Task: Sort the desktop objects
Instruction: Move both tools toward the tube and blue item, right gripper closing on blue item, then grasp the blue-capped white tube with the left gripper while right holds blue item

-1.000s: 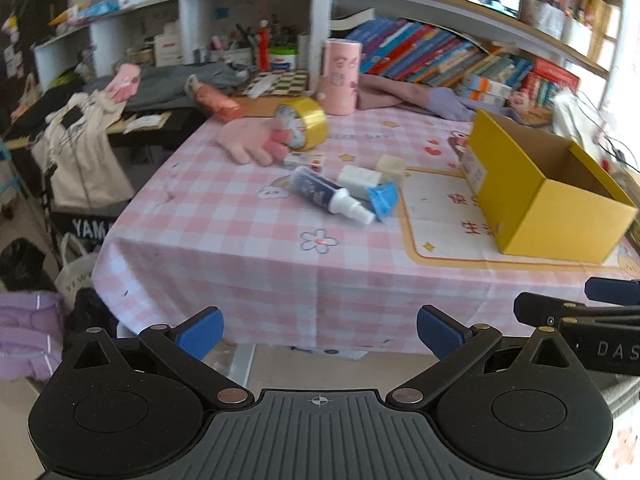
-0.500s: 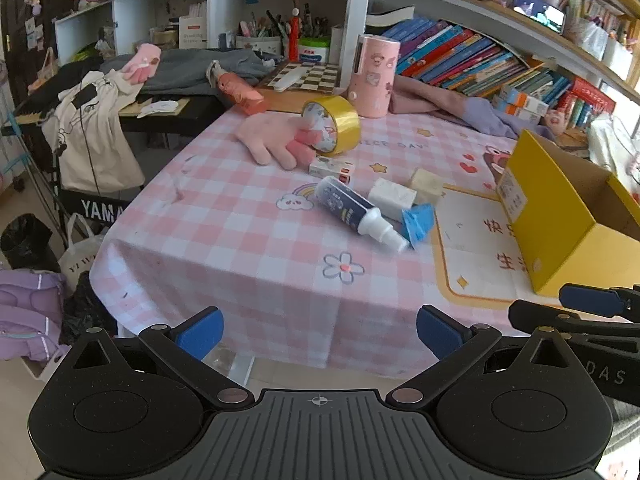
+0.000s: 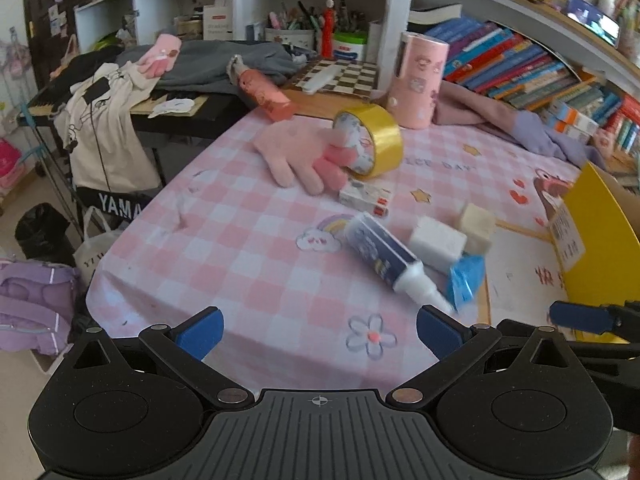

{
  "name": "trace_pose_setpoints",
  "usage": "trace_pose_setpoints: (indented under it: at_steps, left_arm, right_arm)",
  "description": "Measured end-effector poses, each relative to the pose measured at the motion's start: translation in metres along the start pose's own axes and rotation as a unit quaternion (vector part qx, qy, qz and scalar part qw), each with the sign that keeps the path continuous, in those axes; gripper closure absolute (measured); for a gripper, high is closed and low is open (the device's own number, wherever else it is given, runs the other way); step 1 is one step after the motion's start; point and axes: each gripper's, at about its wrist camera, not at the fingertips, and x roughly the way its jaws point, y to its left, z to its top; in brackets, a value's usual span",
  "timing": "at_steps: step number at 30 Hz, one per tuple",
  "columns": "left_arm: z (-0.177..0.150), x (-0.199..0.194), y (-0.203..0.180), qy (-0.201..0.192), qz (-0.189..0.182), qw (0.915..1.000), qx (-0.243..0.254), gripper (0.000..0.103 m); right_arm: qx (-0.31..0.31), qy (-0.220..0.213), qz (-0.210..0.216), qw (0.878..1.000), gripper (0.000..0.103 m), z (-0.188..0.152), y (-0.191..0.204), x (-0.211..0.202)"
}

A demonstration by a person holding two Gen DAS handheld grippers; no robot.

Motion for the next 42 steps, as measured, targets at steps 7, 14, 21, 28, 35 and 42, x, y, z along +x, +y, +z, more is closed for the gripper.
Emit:
trace_pose_setpoints:
  at_steps: [7,14,21,28,35,42]
  left_arm:
    - [0.016,0.015,-0.001,0.010,0.018,0.9998,-0.007,0.000]
    - [0.029,0.029,-0.007,0.021,0.022,0.9995,-0.007,0.000]
    - [0.039,0.049,-0.014,0.032,0.010,0.9994,-0.010,0.000]
    - [0.044,0.081,-0.021,0.070,-0.021,0.9962,-0.048,0.013]
    - [0.051,0.102,-0.046,0.080,-0.040,0.9957,-0.023,0.046]
    - [0.049,0.108,-0.058,0.079,-0.026,0.9957,0.039,0.071]
  right_arm:
    - [0.001,0.010,0.017,1.000,0.046,0.023,-0.006,0.037]
    - [0.009,0.034,0.030,0.999,0.043,0.036,-0.013,0.073]
    - [0.025,0.056,0.035,0.998,0.057,0.039,-0.025,0.092]
    - [0.009,0.045,0.009,0.999,0.060,0.037,-0.039,0.079]
    - [-0.032,0.021,-0.004,0.999,0.060,0.041,-0.044,0.065]
    - [-0.039,0.023,0.003,0.999,0.060,0.045,-0.049,0.068]
